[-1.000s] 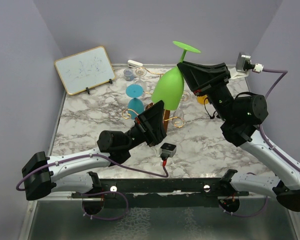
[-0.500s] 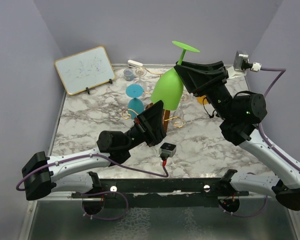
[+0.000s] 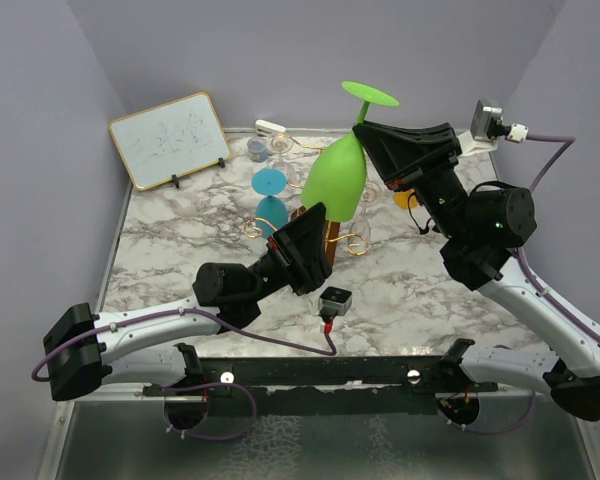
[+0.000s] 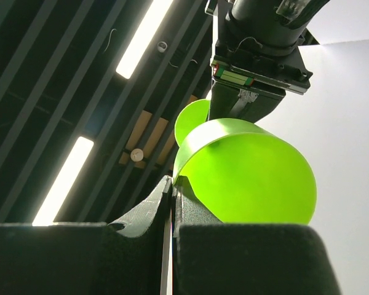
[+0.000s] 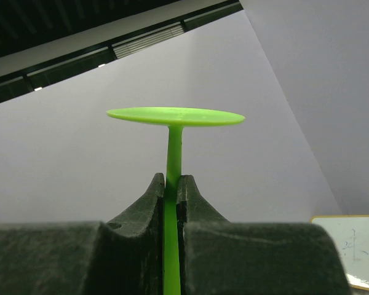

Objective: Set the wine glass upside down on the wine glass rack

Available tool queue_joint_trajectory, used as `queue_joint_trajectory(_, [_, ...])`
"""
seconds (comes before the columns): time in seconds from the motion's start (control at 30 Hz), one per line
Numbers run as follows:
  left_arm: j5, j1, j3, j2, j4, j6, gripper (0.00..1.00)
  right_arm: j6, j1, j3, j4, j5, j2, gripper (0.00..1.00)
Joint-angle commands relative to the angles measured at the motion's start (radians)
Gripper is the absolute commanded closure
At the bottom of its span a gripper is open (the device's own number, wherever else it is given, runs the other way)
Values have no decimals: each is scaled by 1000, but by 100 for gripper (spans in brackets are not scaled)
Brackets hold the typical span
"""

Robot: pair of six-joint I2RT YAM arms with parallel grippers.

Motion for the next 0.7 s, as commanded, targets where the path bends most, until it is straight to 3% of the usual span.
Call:
queue_joint_trajectory(0.0, [-6, 0, -15, -22, 13, -29, 100, -14, -4, 20, -54, -67, -4, 99])
queue_joint_trajectory(0.2, [-20, 1, -27, -32, 9, -51, 97, -35, -54, -9, -144, 18, -50, 99])
queue_joint_trajectory(0.23, [-25, 1, -28, -33, 5, -53, 88, -36, -63, -13, -158, 35, -59, 99])
queue_joint_trajectory(0.3, [-31, 1, -34, -39, 6, -70, 59, -53, -79, -16, -179, 74, -74, 99])
queue_joint_trajectory(0.37, [-46, 0, -40, -47, -8, -70, 42, -85, -87, -12, -200, 121, -90, 99])
queue_joint_trajectory(0.5, [-68, 1, -57, -60, -20, -76, 21, -169, -90, 16, -244, 207, -109, 99])
queue_joint_trajectory(0.67, [-134, 2, -82, -81, -43, -103, 13, -287, -91, 36, -321, 288, -144, 99])
